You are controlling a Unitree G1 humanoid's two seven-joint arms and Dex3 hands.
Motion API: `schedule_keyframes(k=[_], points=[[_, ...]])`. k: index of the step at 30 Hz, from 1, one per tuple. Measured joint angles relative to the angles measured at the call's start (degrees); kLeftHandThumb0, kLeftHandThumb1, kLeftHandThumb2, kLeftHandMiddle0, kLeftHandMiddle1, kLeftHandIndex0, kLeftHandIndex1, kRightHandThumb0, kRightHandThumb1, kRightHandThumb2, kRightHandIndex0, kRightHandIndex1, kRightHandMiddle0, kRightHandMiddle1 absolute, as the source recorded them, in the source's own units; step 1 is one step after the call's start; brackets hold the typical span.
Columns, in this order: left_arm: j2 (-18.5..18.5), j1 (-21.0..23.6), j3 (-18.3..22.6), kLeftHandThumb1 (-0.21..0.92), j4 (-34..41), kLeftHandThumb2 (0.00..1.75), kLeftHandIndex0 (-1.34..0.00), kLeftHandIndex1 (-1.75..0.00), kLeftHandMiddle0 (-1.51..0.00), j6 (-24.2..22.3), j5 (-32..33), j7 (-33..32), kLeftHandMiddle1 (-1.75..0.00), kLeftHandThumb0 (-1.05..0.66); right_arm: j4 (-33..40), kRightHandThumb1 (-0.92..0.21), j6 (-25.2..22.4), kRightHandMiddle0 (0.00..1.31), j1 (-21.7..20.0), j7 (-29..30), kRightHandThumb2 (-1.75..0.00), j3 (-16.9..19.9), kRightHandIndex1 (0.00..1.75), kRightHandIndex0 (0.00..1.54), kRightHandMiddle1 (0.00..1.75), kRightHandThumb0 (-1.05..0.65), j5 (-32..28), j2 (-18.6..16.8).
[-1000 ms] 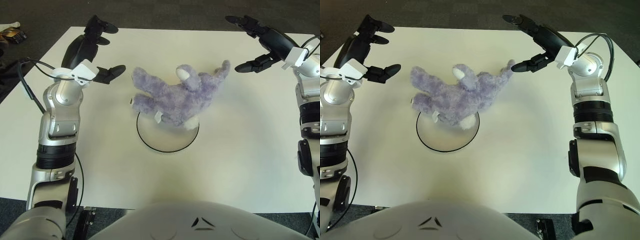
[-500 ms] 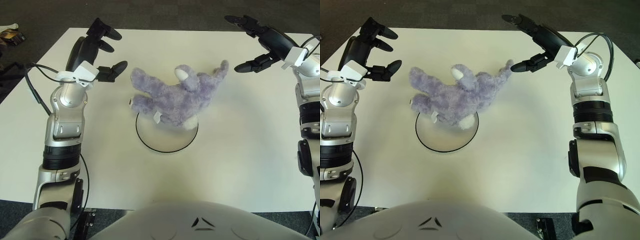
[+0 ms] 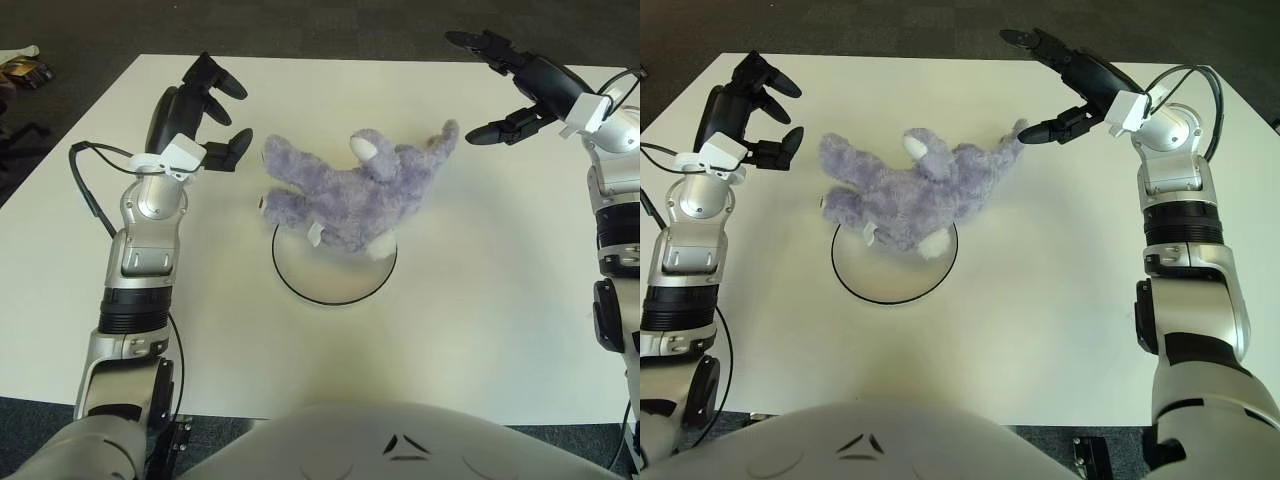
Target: Put the doll into the plate.
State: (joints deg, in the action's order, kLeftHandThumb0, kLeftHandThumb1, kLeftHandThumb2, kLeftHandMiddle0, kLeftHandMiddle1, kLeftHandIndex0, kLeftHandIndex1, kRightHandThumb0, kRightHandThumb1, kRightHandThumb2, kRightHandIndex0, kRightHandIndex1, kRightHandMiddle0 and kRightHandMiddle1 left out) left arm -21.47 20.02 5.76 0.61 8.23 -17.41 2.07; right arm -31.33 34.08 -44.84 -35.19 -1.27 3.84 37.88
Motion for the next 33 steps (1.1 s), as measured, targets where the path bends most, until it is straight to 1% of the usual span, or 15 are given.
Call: schedule_keyframes(k=[3, 6, 7, 9, 12, 21, 22, 23, 24, 25, 26, 27, 30, 33], points=[[0.60, 0.11, -0.36, 0.27, -4.00, 1.36, -0.43, -1.66, -0.68, 1.90, 0.80, -0.49, -1.75, -0.01, 0.13, -0.71, -0.02, 0.00, 0.00, 0.12, -0.43, -0.01, 0.00, 0.00, 0.15, -0.96, 0.04, -0.08], [1.40, 0.10, -0.46, 0.27, -6.66, 1.36, -0.43, -1.66, -0.68, 2.35, 2.37, -0.48, -1.75, -0.01, 0.15, -0.71, -0.03, 0.00, 0.00, 0.20, -0.43, -0.02, 0.00, 0.00, 0.15, -0.96, 0.05, -0.09], [1.65, 0.10, -0.49, 0.27, -7.27, 1.36, -0.45, -1.68, -0.65, 2.40, 2.86, -0.48, -1.75, -0.01, 0.16, -0.71, -0.03, 0.00, 0.00, 0.23, -0.43, -0.02, 0.00, 0.00, 0.15, -0.96, 0.06, -0.10], [2.11, 0.10, -0.54, 0.28, -8.03, 1.36, -0.48, -1.72, -0.58, 2.46, 3.67, -0.47, -1.75, -0.01, 0.22, -0.71, -0.11, 0.00, 0.00, 0.35, -0.43, -0.04, 0.00, 0.00, 0.15, -0.96, 0.10, -0.11], [2.75, 0.11, -0.75, 0.28, -8.48, 1.36, -0.50, -1.74, -0.54, 2.72, 4.70, -0.46, -1.75, -0.01, 0.42, -0.71, -0.23, 0.00, 0.00, 0.47, -0.43, -0.09, 0.00, 0.00, 0.15, -0.96, 0.13, -0.13], [4.88, 0.36, -0.83, 0.28, -10.68, 1.37, -0.51, -1.75, -0.53, 3.48, 7.18, -0.71, -1.75, -0.01, 0.59, -0.72, -0.44, 0.00, 0.00, 0.55, -0.43, -0.26, 0.00, 0.00, 0.15, -0.96, 0.26, -0.27], [5.13, 0.36, -0.83, 0.28, -10.81, 1.37, -0.51, -1.75, -0.53, 3.47, 7.32, -0.74, -1.75, -0.01, 0.64, -0.65, -0.49, 0.10, 0.17, 0.67, -0.56, -0.14, 0.29, 0.12, 0.45, -0.77, 0.14, -0.52], [5.37, 0.38, -0.84, 0.28, -10.87, 1.37, -0.51, -1.75, -0.53, 3.47, 7.50, -0.73, -1.75, -0.01, 1.29, -0.54, -1.24, 0.23, 0.95, 2.32, -0.80, 0.63, 0.74, 0.29, 0.92, -0.49, -0.47, -1.73], [5.45, 0.34, -0.81, 0.28, -10.91, 1.37, -0.51, -1.75, -0.53, 3.46, 7.70, -0.74, -1.75, -0.01, 1.68, -0.47, -1.78, 0.32, 1.73, 4.44, -0.95, 1.88, 1.03, 0.40, 1.22, -0.32, -1.43, -2.96], [5.50, 0.33, -0.76, 0.28, -10.99, 1.37, -0.51, -1.75, -0.53, 3.44, 7.87, -0.73, -1.75, -0.01, 2.19, -0.45, -2.52, 0.35, 2.82, 7.13, -1.00, 3.19, 1.12, 0.44, 1.32, -0.26, -2.60, -4.84], [5.64, 0.33, -0.70, 0.27, -11.00, 1.37, -0.52, -1.75, -0.53, 3.41, 8.12, -0.73, -1.75, -0.01, 2.65, -0.41, -3.06, 0.40, 3.80, 9.35, -1.07, 4.24, 1.25, 0.51, 1.48, -0.17, -3.67, -6.61], [6.00, 0.34, -0.57, 0.27, -11.00, 1.37, -0.52, -1.75, -0.53, 3.37, 8.67, -0.73, -1.75, -0.01, 3.12, -0.39, -3.88, 0.44, 5.26, 12.16, -1.11, 5.54, 1.32, 0.55, 1.57, -0.11, -5.10, -9.17], [7.74, 0.36, 0.18, 0.29, -11.01, 1.35, -0.50, -1.75, -0.52, 2.63, 11.67, -0.73, -1.75, -0.01, 3.48, -0.34, -6.28, 0.49, 9.25, 18.86, -1.18, 8.40, 1.40, 0.62, 1.69, -0.04, -8.69, -15.84], [10.49, 0.37, 1.25, 0.31, -11.18, 1.33, -0.49, -1.75, -0.50, 0.83, 15.30, -0.93, -1.75, -0.01, 1.57, -0.32, -7.97, 0.51, 13.49, 25.18, -1.22, 11.30, 1.43, 0.65, 1.73, -0.02, -11.91, -22.84]])
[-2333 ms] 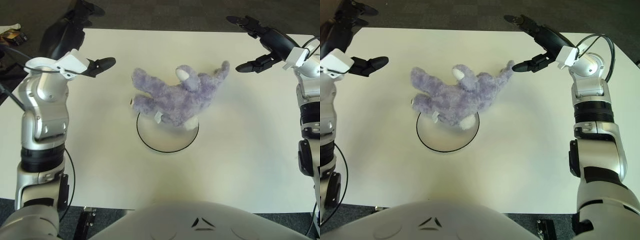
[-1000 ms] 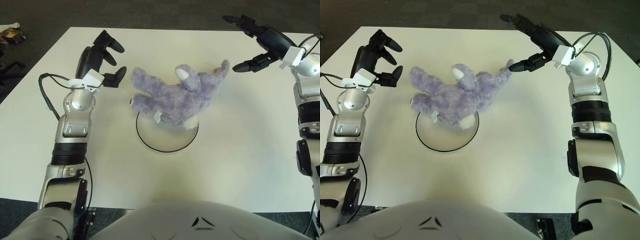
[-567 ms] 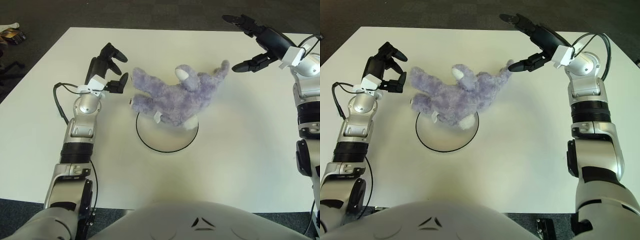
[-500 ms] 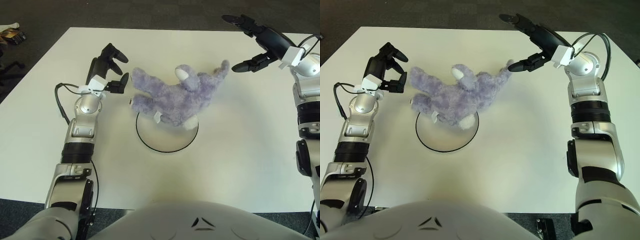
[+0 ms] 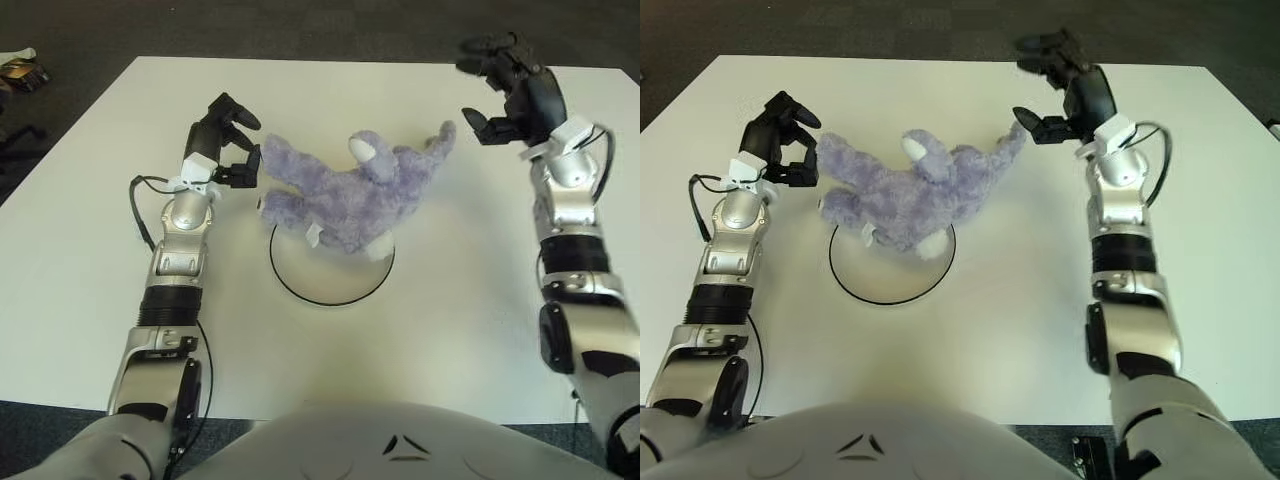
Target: Put the doll into the plate.
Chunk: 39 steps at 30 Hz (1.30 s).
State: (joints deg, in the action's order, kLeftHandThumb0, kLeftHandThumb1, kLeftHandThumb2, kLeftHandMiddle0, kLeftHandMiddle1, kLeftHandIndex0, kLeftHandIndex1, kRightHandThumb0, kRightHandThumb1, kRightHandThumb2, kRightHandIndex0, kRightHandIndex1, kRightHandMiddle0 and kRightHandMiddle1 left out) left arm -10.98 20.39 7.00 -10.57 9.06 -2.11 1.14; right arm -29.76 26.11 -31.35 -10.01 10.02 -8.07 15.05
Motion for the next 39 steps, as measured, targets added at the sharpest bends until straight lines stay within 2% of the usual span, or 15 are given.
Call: schedule_keyframes(k=[3, 7, 10, 14, 18, 30, 39], points=[[1.66, -0.01, 0.42, 0.32, -0.48, 1.32, -0.48, -1.75, -0.50, -1.17, 1.64, -0.12, -1.75, -0.01, -2.90, -0.30, -0.58, 0.53, 3.02, 2.83, -1.24, 1.23, 1.44, 0.66, 1.74, -0.01, -1.14, -3.85], [2.49, -0.02, 0.89, 0.34, -0.89, 1.30, -0.47, -1.75, -0.49, -2.31, 2.35, -0.60, -1.75, -0.01, -5.67, -0.27, -0.55, 0.56, 4.01, 4.38, -1.29, 2.32, 1.47, 0.66, 1.74, -0.01, -1.64, -6.09], [2.94, -0.02, 1.06, 0.32, -1.01, 1.31, -0.44, -1.68, -0.60, -2.67, 2.59, -0.97, -1.75, -0.01, -5.72, -0.24, -0.02, 0.59, 3.64, 5.36, -1.33, 3.35, 1.49, 0.67, 1.75, -0.01, -1.91, -6.31], [3.41, -0.01, 1.22, 0.31, -1.33, 1.31, -0.42, -1.65, -0.64, -2.85, 2.67, -1.40, -1.75, -0.01, -5.63, -0.17, 0.29, 0.62, 2.28, 6.91, -1.42, 4.60, 1.52, 0.71, 1.75, -0.01, -2.25, -6.51], [3.96, -0.01, 1.16, 0.31, -1.58, 1.30, -0.42, -1.64, -0.64, -2.99, 2.94, -1.54, -1.75, -0.01, -5.29, -0.13, -0.64, 0.64, 1.53, 8.39, -1.47, 5.41, 1.55, 0.73, 1.75, -0.01, -2.68, -7.10], [4.15, -0.01, 0.87, 0.32, -2.03, 1.29, -0.43, -1.63, -0.64, -2.99, 3.78, -1.14, -1.75, -0.01, -2.69, -0.07, -8.12, 0.63, 1.76, 10.77, -1.57, 6.30, 1.64, 0.77, 1.75, -0.01, -4.55, -9.20], [4.28, -0.02, 0.71, 0.32, -2.58, 1.29, -0.43, -1.62, -0.65, -2.95, 3.83, -0.99, -1.75, -0.01, -0.74, -0.06, -10.10, 0.61, 2.60, 11.39, -1.59, 6.30, 1.69, 0.78, 1.75, -0.01, -4.54, -9.49]])
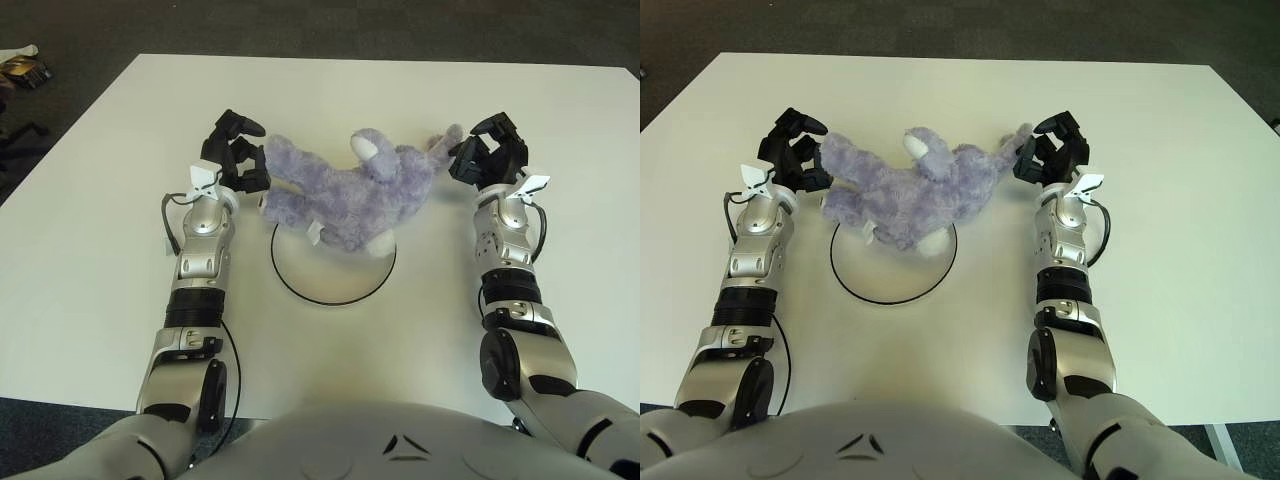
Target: Put the doll into the plate.
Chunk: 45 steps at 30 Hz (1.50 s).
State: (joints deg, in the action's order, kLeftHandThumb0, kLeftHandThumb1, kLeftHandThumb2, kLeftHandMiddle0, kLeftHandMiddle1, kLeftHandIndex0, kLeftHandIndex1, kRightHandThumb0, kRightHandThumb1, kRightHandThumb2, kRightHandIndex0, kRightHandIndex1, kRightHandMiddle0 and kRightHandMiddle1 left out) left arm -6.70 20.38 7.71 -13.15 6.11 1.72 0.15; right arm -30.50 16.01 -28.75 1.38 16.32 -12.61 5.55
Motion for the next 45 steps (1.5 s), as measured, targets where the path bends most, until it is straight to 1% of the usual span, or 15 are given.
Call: schedule_keyframes(k=[3, 7, 11, 16, 24, 29, 33, 39, 45], points=[[0.08, 0.00, -0.10, 0.31, -0.07, 1.29, -0.44, -1.61, -0.65, 0.00, 0.01, 0.02, -1.75, -0.01, 0.64, -0.06, -0.46, 0.61, 0.59, 0.00, -1.60, -0.09, 1.70, 0.78, 1.75, -0.01, 0.06, -0.01], [0.27, 0.00, -0.19, 0.34, -0.07, 1.29, -0.46, -1.71, -0.52, -0.01, 0.07, 0.04, -1.75, -0.01, 1.07, -0.06, -0.81, 0.61, 1.13, -0.03, -1.61, -0.21, 1.71, 0.78, 1.75, -0.01, 0.19, -0.01], [0.90, -0.01, -0.29, 0.34, 0.16, 1.29, -0.46, -1.74, -0.49, -0.54, 0.38, 0.04, -1.75, -0.01, 1.15, -0.05, -0.61, 0.61, 1.67, -0.71, -1.62, -0.48, 1.72, 0.78, 1.75, -0.01, 0.42, 0.03], [1.65, -0.21, -0.49, 0.34, 1.08, 1.30, -0.47, -1.75, -0.48, -1.04, 0.64, 0.04, -1.75, -0.01, 1.15, -0.05, -0.44, 0.60, 3.15, -2.06, -1.62, -0.97, 1.73, 0.79, 1.75, -0.01, 0.72, 0.04], [2.27, -0.89, -0.49, 0.33, 1.80, 1.30, -0.47, -1.75, -0.49, -1.03, 0.64, 0.01, -1.75, -0.01, 2.23, -0.01, -0.30, 0.63, 5.43, -3.10, -1.68, -1.68, 1.75, 0.83, 1.74, -0.01, 1.50, 0.07], [2.57, -1.41, -0.50, 0.32, 1.99, 1.32, -0.48, -1.75, -0.50, -1.03, 0.59, -0.13, -1.75, -0.01, 3.51, -0.01, -0.11, 0.63, 6.52, -3.14, -1.67, -2.21, 1.75, 0.83, 1.72, -0.01, 2.59, 0.10], [2.81, -1.93, -0.53, 0.32, 2.30, 1.32, -0.49, -1.75, -0.50, -1.01, 0.55, -0.39, -1.75, -0.01, 4.66, -0.02, 0.17, 0.61, 7.44, -2.98, -1.66, -2.46, 1.75, 0.83, 1.72, -0.01, 3.14, 0.10], [3.14, -2.77, -0.65, 0.31, 2.79, 1.34, -0.49, -1.75, -0.51, -0.90, 0.27, -0.88, -1.75, -0.01, 6.89, -0.03, 0.02, 0.60, 8.54, -1.15, -1.65, -2.49, 1.75, 0.82, 1.74, -0.01, 3.94, 0.09], [3.23, -2.92, -0.79, 0.30, 2.82, 1.34, -0.50, -1.75, -0.51, -0.82, -0.02, -1.11, -1.75, -0.01, 8.24, -0.03, -1.22, 0.60, 9.60, 0.12, -1.65, -2.49, 1.75, 0.82, 1.74, -0.01, 4.40, 0.09]])
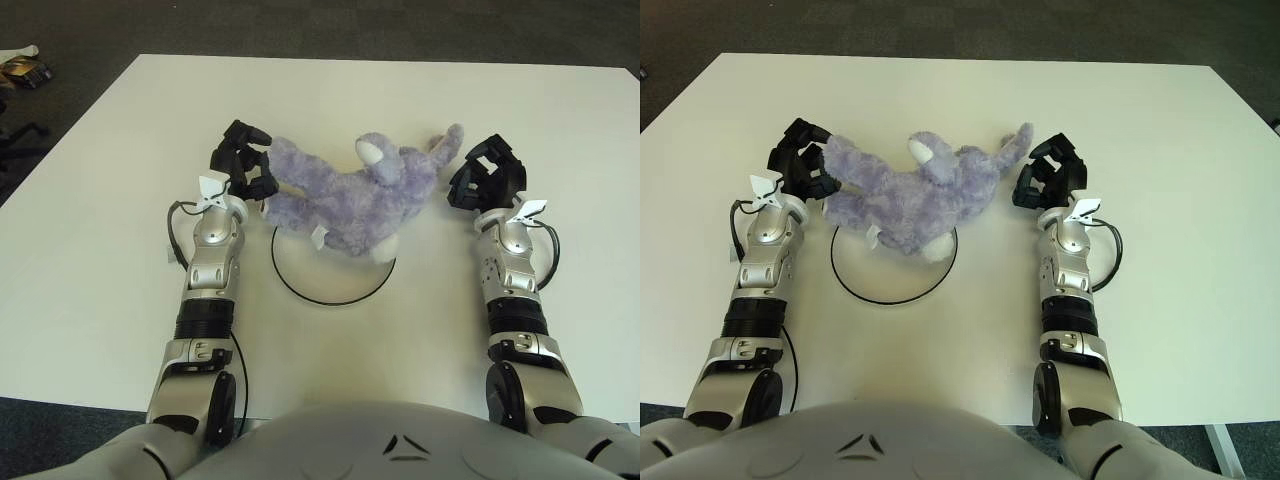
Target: Put the doll into the plate.
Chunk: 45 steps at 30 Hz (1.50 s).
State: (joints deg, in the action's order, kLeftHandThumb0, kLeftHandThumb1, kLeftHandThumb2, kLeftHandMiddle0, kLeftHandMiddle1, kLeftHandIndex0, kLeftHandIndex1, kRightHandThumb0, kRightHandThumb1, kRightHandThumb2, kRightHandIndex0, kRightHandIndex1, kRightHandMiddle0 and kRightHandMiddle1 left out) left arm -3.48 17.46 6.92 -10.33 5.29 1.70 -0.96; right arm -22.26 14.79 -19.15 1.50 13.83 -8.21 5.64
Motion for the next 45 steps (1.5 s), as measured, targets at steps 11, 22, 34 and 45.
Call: schedule_keyframes(k=[11, 22, 34, 45], points=[[0.17, -0.36, -0.18, 0.30, 0.02, 1.34, -0.50, -1.75, -0.51, 0.41, -0.25, -0.40, -1.75, -0.01, 1.08, -0.04, -1.81, 0.60, 1.09, 0.89, -1.63, -0.14, 1.75, 0.82, 1.72, -0.01, 0.10, -0.03], [0.34, -1.25, -0.20, 0.31, -0.02, 1.34, -0.49, -1.75, -0.51, 0.89, -0.53, -1.45, -1.75, -0.01, 1.57, -0.07, -2.50, 0.57, 1.86, -0.95, -1.60, -0.27, 1.75, 0.80, 1.72, -0.01, -0.24, -0.02], [1.15, -1.55, 0.38, 0.31, -0.28, 1.33, -0.49, -1.75, -0.51, 1.22, -0.64, -3.73, -1.75, -0.01, 2.13, -0.06, -2.76, 0.58, 2.22, -2.02, -1.61, -0.42, 1.75, 0.80, 1.72, -0.01, -0.19, -0.03], [2.29, -2.15, 1.38, 0.30, -1.53, 1.35, -0.50, -1.75, -0.51, 1.75, -0.69, -6.31, -1.75, -0.01, 2.27, -0.07, -3.54, 0.57, 2.42, -2.85, -1.61, -0.81, 1.75, 0.79, 1.74, -0.01, -0.11, 0.05]])
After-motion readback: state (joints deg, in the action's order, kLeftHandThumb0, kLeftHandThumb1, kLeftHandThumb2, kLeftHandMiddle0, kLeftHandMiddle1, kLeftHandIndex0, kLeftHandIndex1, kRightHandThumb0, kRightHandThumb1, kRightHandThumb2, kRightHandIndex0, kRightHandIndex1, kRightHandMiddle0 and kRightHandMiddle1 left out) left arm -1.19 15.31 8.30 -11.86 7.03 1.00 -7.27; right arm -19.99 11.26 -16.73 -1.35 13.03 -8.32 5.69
